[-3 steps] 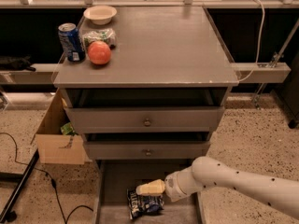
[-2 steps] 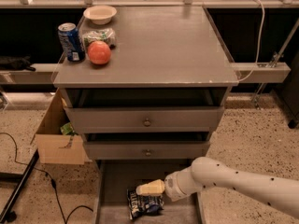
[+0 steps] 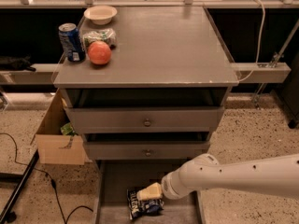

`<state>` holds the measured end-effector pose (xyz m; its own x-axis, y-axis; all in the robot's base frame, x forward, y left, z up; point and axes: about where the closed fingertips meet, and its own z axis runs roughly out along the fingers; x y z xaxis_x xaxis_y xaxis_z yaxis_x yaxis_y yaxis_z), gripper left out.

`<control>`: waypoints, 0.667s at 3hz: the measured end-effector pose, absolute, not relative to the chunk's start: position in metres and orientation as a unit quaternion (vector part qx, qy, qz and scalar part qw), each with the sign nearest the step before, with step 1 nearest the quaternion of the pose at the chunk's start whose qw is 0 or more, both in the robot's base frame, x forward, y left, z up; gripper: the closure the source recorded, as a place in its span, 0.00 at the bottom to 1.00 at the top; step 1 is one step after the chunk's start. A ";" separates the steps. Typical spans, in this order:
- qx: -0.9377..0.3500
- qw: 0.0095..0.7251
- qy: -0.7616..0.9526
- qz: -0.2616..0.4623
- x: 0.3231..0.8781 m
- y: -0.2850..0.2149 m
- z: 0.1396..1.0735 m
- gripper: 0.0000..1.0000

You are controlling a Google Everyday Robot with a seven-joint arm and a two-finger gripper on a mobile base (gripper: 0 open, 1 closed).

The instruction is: Pick blue chip bag from bottom drawer and place on counter

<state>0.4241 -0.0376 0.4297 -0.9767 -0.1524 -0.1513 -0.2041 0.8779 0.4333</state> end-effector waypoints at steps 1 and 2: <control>-0.138 0.112 0.973 0.149 0.433 -0.072 0.450 0.00; -0.173 0.140 0.967 0.123 0.451 -0.064 0.470 0.00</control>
Offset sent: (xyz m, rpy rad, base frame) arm 0.0102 -0.0356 0.0225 -0.1610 -0.1522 0.0573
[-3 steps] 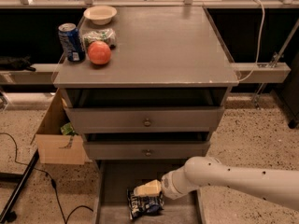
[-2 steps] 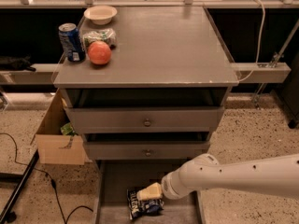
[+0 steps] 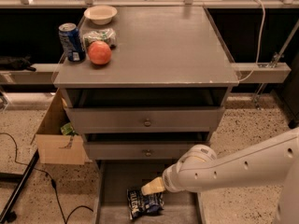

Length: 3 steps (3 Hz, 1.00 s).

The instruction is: Pick blue chip bag from bottom drawer and place on counter

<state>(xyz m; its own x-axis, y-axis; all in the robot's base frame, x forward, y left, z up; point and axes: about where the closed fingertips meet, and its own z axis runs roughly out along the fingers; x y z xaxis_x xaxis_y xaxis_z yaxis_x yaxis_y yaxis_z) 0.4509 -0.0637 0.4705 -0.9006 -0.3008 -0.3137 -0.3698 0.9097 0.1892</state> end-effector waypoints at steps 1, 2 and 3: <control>-0.174 0.140 0.967 0.123 0.451 -0.063 0.470 0.00; -0.167 0.131 0.968 0.137 0.451 -0.047 0.461 0.00; -0.166 0.100 0.967 0.163 0.456 -0.008 0.423 0.00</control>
Offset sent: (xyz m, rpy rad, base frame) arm -0.0023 0.0495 -0.0340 0.0682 0.0629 -0.0266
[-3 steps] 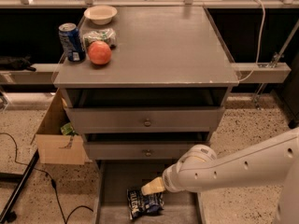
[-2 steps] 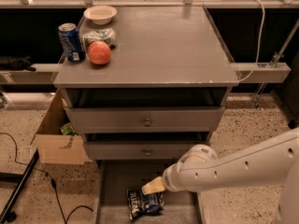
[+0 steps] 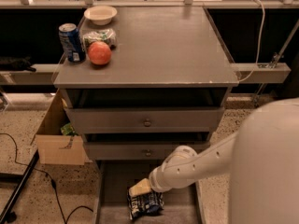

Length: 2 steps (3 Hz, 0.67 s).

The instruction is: Pick blue chip bag from bottom drawer and place on counter

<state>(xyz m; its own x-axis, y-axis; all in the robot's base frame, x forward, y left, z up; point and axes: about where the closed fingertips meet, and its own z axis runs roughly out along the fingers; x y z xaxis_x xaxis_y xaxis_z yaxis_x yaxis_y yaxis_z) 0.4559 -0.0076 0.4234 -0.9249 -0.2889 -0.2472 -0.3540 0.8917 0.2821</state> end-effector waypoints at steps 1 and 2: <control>-0.164 0.078 0.967 0.180 0.460 0.019 0.389 0.00; -0.163 0.072 0.967 0.181 0.457 0.021 0.383 0.00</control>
Offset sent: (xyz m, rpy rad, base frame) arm 0.0033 0.0240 -0.0305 0.0240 0.0428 0.0052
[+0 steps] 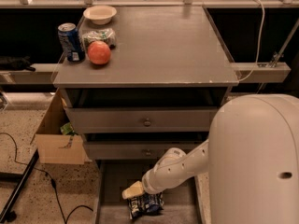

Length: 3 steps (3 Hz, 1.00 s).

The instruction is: Pick blue chip bag from bottom drawer and place on counter

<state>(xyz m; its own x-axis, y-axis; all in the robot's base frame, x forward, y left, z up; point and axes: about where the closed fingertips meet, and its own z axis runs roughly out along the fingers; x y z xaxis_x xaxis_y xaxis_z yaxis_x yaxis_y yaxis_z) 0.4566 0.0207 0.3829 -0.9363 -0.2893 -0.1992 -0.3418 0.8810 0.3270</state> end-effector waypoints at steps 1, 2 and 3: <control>-0.157 0.085 0.965 0.192 0.459 0.020 0.391 0.00; -0.133 0.089 0.969 0.186 0.472 0.002 0.379 0.00; -0.069 0.089 0.977 0.184 0.487 -0.035 0.353 0.00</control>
Offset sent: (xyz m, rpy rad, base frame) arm 0.0360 -0.0501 -0.0301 -0.0045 -0.0141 -0.1508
